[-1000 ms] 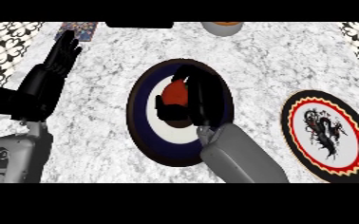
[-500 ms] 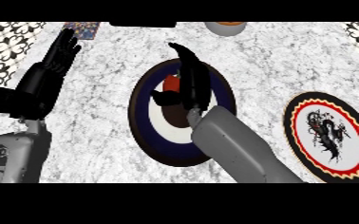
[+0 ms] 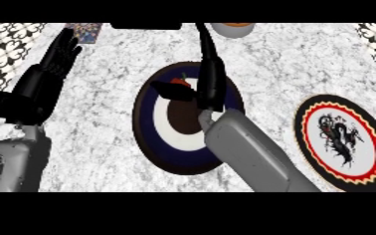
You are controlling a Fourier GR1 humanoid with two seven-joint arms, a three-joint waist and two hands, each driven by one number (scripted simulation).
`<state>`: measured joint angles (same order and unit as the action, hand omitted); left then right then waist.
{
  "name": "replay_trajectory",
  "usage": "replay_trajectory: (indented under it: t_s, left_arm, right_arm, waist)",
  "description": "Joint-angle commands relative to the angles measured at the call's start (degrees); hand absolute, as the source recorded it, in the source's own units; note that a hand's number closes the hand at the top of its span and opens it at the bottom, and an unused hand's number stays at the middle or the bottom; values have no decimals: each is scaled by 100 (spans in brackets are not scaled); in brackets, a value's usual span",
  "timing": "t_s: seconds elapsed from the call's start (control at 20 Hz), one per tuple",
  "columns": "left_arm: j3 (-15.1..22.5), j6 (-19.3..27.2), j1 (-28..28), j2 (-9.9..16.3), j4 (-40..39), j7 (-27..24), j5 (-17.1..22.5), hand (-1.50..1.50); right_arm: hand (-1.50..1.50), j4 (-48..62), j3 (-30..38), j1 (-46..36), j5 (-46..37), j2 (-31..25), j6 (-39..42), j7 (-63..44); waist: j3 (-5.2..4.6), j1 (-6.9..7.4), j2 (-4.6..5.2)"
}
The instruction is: Pick the bell pepper from the plate and place it in the plate
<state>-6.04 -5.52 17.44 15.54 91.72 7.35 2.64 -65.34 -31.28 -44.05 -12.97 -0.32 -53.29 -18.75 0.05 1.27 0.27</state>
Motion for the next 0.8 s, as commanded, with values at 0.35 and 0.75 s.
replay_trajectory:
  t_s: [0.35, 0.75]
  left_arm:
    - [93, 255, -98, -210, -21, 86, -274, 0]
    - [-138, 30, -338, -84, 64, -157, -161, 0]
  right_arm:
    - [-150, -2330, 1042, 2459, 1463, -1063, 854, 1658]
    - [-150, -3129, 1702, 4209, 2140, -1681, 2065, 2947]
  waist:
    - [3, -202, -27]
    - [-3, -171, -33]
